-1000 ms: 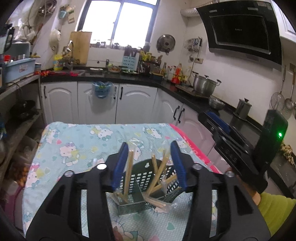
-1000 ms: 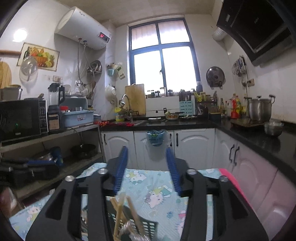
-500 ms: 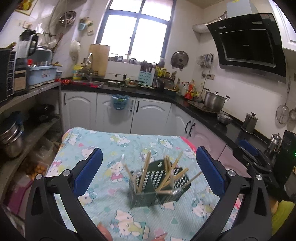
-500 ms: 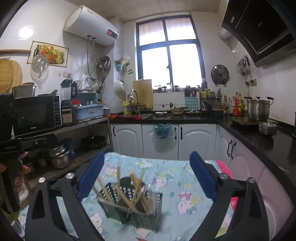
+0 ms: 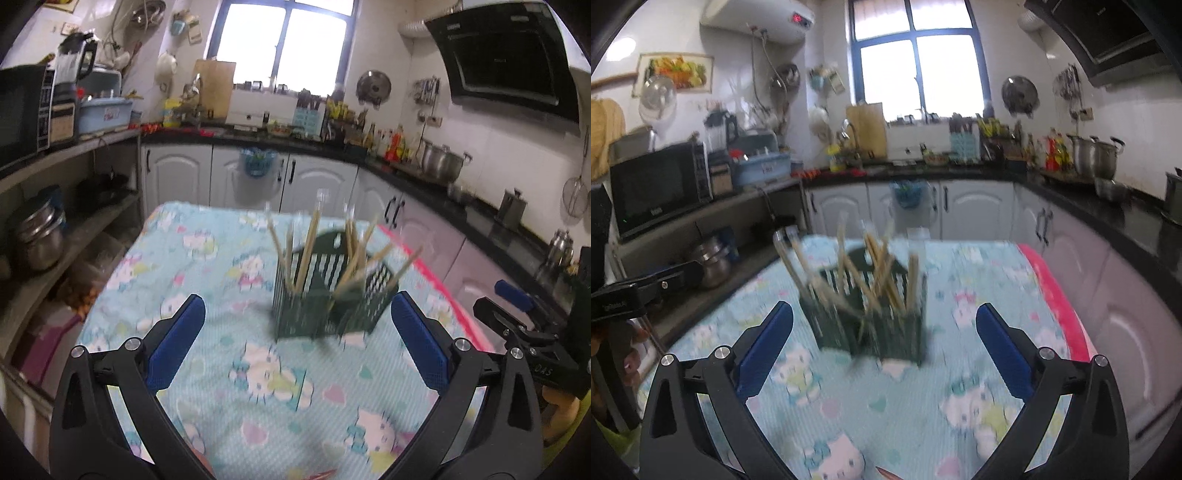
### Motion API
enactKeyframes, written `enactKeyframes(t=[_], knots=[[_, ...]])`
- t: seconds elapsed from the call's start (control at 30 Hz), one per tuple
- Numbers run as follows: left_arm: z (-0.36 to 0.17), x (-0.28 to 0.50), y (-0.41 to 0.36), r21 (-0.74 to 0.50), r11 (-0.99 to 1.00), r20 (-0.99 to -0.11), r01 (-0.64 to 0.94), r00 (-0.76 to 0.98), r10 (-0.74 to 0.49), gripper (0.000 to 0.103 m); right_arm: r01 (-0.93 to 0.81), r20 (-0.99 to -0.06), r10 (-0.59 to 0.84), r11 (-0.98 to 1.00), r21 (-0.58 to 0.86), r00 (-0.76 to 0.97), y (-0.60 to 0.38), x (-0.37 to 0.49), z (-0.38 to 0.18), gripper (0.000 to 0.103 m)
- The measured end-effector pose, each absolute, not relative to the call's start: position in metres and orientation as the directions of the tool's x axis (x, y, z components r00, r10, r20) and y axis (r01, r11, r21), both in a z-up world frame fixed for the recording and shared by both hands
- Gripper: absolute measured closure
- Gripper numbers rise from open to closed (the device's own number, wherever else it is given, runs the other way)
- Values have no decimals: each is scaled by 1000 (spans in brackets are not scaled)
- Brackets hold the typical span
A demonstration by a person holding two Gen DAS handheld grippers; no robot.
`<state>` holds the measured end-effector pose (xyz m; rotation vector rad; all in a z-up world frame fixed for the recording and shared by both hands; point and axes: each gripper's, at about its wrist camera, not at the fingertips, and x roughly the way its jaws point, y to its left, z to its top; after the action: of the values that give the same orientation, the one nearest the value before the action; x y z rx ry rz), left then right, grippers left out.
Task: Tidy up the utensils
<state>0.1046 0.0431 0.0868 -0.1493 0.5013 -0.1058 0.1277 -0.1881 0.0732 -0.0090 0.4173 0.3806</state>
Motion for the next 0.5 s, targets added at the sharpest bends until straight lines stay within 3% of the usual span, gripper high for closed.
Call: enactKeyframes(t=[0.27,0.5], knots=[[41,89,34,-159,987,-510,21,854,-101,10,-302,-435,275,953,8,857,-188,104,23,6],[18,77,24,-143,990,-435,3,898,-66,10,-247,-267,231,968,-29,936,-200,78,-5,6]])
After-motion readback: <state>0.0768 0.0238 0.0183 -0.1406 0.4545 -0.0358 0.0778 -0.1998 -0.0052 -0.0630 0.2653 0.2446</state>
